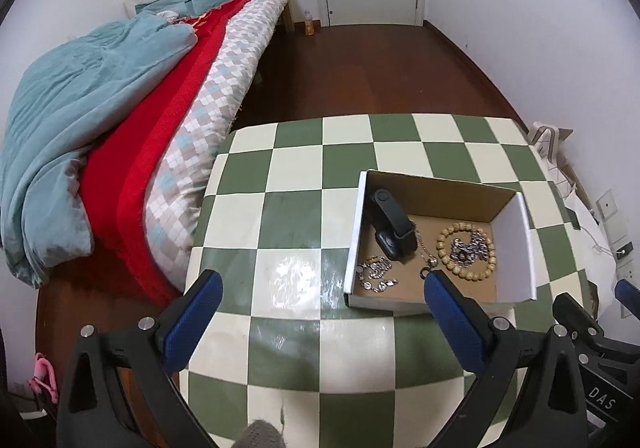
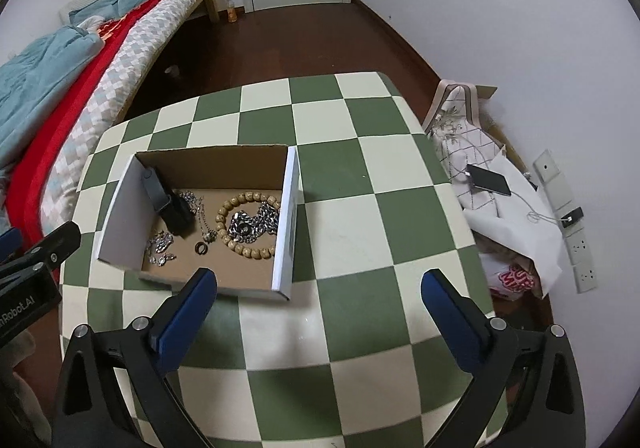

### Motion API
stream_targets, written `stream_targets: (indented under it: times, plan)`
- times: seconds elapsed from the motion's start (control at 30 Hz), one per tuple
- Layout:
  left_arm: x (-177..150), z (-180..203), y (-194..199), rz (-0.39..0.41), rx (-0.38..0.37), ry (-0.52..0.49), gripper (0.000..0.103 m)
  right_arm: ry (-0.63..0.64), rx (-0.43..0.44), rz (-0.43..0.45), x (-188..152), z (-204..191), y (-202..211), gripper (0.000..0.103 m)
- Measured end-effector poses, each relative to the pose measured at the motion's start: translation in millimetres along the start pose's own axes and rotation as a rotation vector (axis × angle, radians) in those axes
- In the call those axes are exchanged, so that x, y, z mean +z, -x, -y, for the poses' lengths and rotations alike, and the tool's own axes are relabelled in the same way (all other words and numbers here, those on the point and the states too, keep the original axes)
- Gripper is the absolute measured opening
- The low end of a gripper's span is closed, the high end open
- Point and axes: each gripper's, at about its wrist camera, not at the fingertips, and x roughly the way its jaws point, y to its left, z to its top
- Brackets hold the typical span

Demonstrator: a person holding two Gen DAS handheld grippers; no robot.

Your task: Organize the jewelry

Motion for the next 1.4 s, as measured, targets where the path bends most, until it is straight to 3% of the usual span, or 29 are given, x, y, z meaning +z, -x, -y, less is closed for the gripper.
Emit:
stream_targets:
  times: [0.3,0.87,1.4]
  plan:
    - [-21,0,69,0.079,-0.027,0.013,0.103,0.013,-0.016,0.055,-17,7,57,0.103]
    - [-61,-18,206,0.217,-0.084,0.029,0.103,0.034,-0.011,0.225,-77,21,220,0.103]
    - [-93,-19,265,0.221,-0.128,0.011,0.103,0.035,-0.012,0.321,-108,31,314,0.103]
